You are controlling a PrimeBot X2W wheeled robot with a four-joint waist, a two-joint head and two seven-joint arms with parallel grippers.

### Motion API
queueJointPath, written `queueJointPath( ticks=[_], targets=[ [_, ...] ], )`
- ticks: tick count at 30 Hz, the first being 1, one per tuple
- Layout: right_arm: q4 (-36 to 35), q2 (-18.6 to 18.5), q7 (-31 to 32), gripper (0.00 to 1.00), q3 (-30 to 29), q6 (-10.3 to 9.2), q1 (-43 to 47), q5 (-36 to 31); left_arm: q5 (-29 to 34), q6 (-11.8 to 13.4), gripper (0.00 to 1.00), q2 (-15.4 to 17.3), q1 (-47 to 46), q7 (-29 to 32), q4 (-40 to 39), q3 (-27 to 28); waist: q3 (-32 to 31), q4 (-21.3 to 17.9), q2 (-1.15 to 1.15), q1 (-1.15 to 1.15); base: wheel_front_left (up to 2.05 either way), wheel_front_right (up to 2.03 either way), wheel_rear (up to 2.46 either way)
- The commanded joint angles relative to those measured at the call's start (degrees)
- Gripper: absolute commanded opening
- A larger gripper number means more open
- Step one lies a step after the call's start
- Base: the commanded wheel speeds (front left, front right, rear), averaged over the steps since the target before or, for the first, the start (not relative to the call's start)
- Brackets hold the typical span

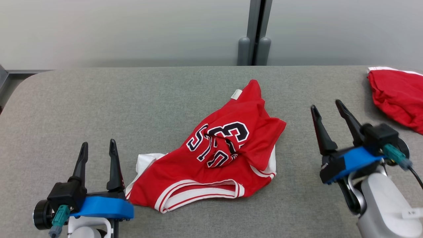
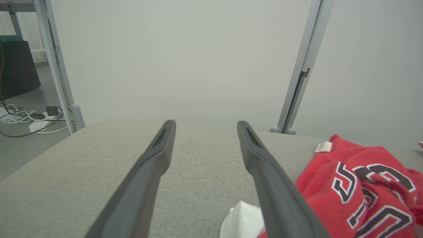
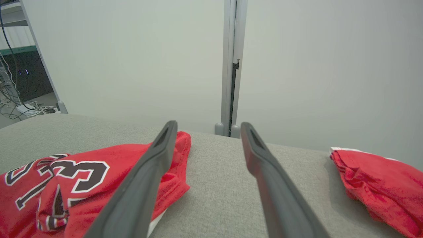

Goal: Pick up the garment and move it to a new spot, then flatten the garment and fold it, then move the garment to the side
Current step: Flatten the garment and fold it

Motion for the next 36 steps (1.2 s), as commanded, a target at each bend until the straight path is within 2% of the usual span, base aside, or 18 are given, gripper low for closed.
queueJointPath(
  ticks=[1,9,16,27,36],
  targets=[
    [-2.09,0.25,-0.19,1.0,-1.39,0.03,2.59,-0.73,0.33,-0.11,1.0,0.22,0.47,-0.26,-0.19,0.17,-0.41,-0.53,0.0,0.0,0.0,0.0,0.0],
    [-13.58,4.19,3.48,1.0,-9.01,0.03,14.96,-3.46,0.61,-0.29,1.0,0.35,1.41,-0.26,-0.07,0.45,-1.6,-1.56,0.0,0.0,0.0,0.0,0.0],
    [-21.2,7.02,6.94,1.0,-11.44,0.03,22.52,-4.85,0.9,-0.6,1.0,0.67,1.53,-0.26,0.16,0.3,-1.84,-1.81,0.0,0.0,0.0,0.0,0.0],
    [-23.92,8.28,9.06,1.0,-12.17,0.03,23.79,-5.24,1.72,-0.98,1.0,1.64,0.11,-0.25,1.04,-0.52,-1.72,-1.28,0.0,0.0,0.0,0.0,0.0],
    [-23.66,8.4,9.29,1.0,-11.8,0.03,23.37,-5.39,1.28,-2.23,1.0,2.04,0.2,4.09,3.44,-4.02,-1.17,-0.21,0.0,0.0,0.0,0.0,0.0]
  ],
)
